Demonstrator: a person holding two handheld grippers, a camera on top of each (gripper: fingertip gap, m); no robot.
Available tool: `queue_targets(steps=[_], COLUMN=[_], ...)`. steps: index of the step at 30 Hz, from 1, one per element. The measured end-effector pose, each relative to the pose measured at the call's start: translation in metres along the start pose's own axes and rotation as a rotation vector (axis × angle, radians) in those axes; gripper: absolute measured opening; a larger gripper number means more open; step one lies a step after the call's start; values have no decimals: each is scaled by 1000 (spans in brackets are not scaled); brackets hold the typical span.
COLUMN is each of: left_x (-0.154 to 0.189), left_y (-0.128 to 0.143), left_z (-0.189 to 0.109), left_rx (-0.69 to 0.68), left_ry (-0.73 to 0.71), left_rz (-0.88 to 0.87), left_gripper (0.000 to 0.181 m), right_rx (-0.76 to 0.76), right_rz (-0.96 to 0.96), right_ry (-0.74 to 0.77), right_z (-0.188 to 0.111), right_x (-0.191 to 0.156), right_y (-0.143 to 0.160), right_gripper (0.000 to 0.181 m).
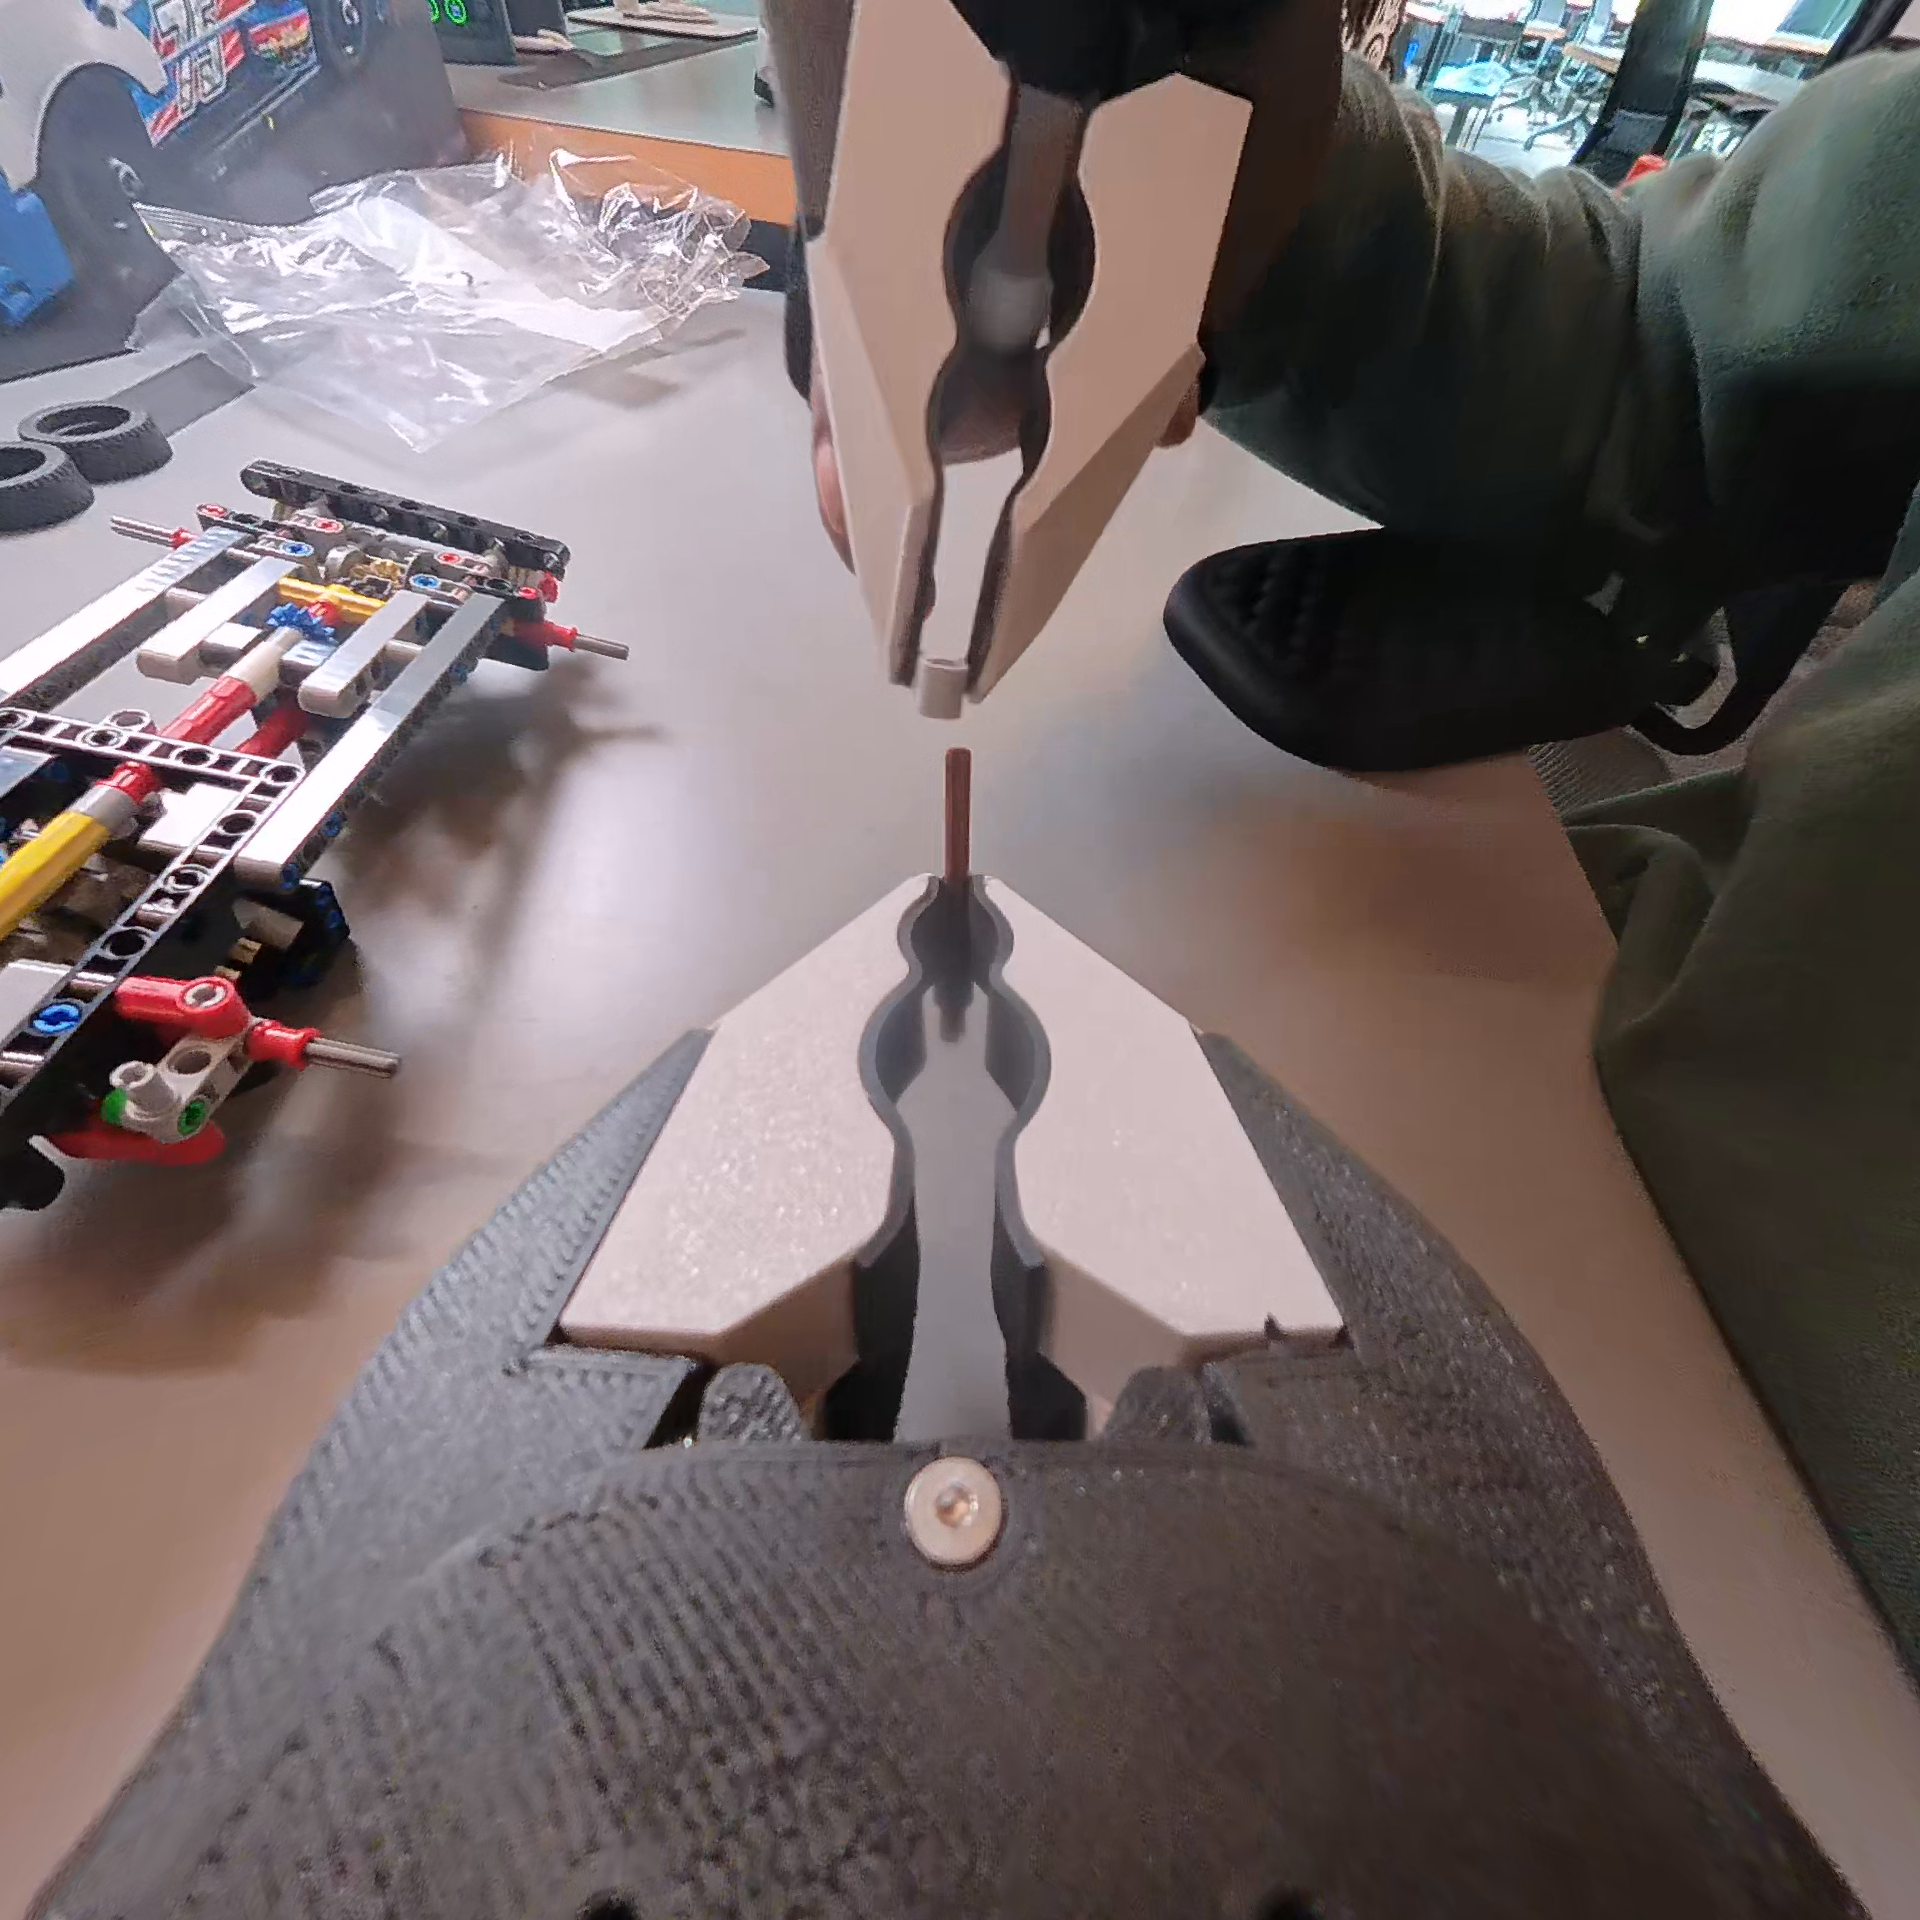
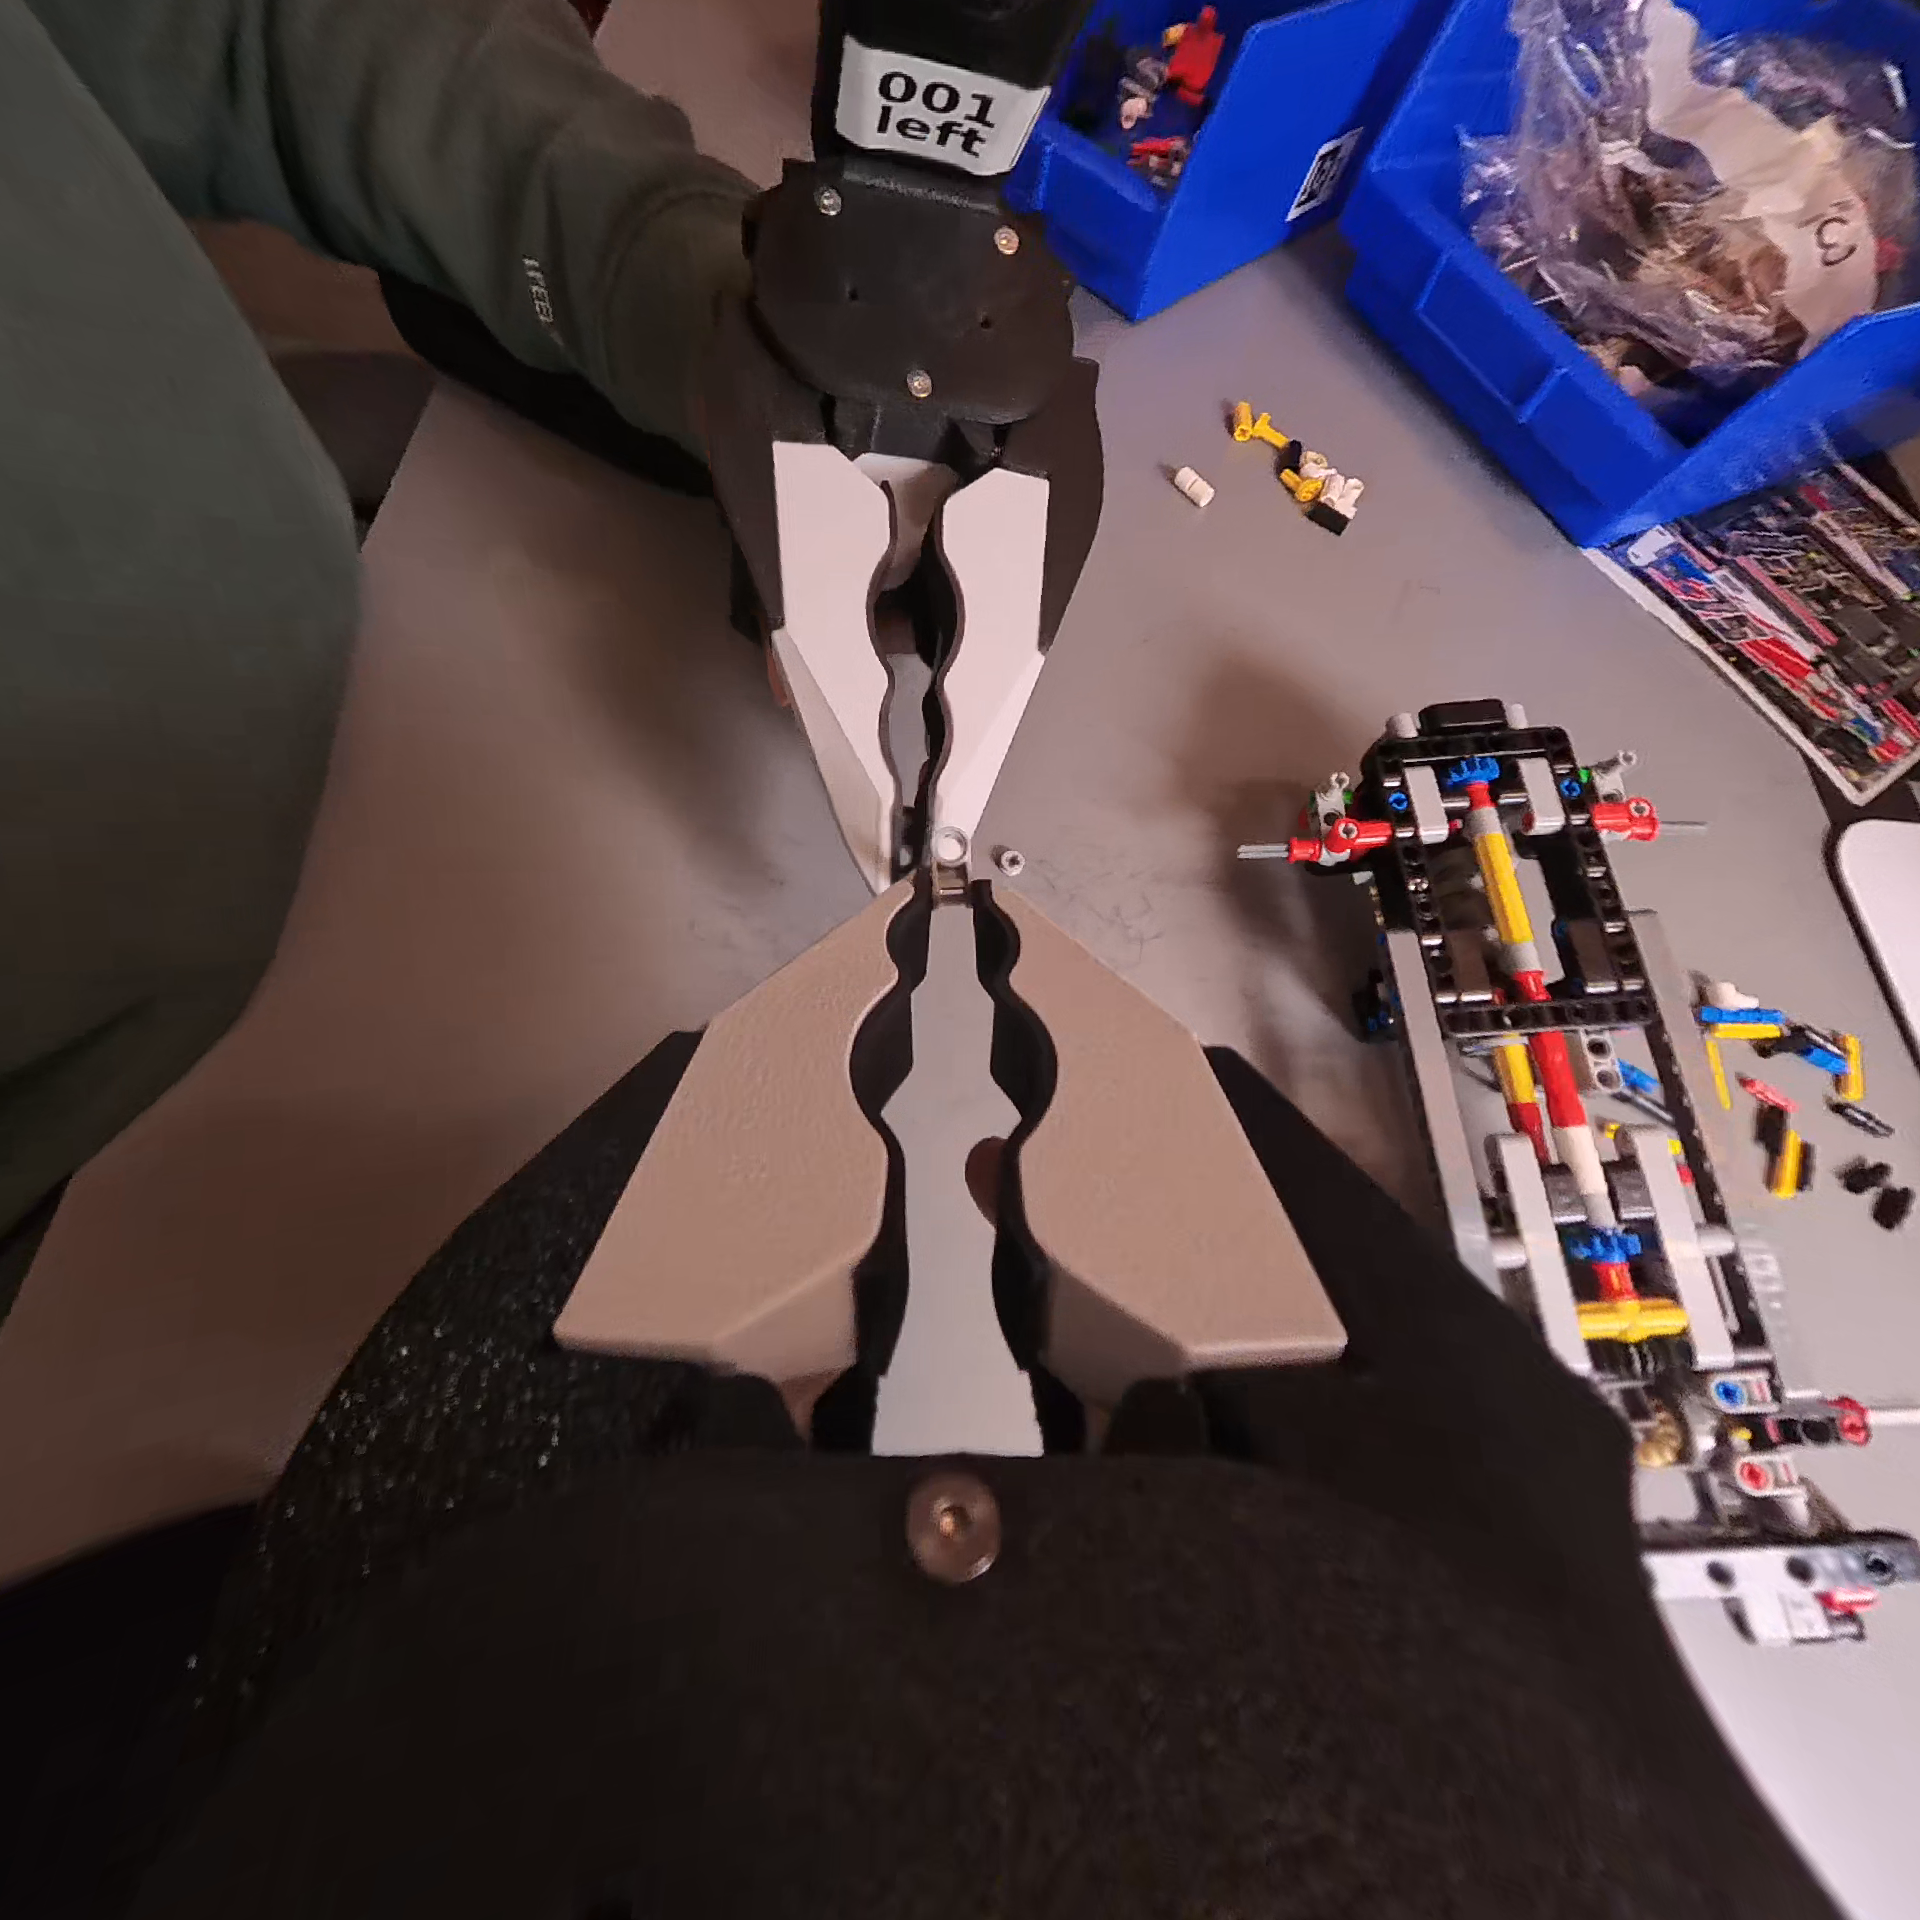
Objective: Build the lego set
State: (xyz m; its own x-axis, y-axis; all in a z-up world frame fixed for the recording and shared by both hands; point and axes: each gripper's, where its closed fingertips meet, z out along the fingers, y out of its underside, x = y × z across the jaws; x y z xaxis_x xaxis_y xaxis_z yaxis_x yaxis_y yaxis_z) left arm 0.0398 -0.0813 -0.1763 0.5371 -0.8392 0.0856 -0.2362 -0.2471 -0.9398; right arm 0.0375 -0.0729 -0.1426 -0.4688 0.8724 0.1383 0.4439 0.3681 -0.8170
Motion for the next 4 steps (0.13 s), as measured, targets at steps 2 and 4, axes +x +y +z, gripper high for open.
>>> queue_targets(steps=[2, 4], left_x=[-1, -3], left_y=[0, -3], left_z=[0, -1], left_rx=[0, 12], left_ry=[-11, -25], left_rz=[14, 31], left_gripper=[2, 2], right_rx=[-11, -4], right_rz=[-4, 6], right_ry=[-19, -29], right_z=[3, 7], right_x=[4, 5], right_y=[-1, -1], right_gripper=[4, 4])
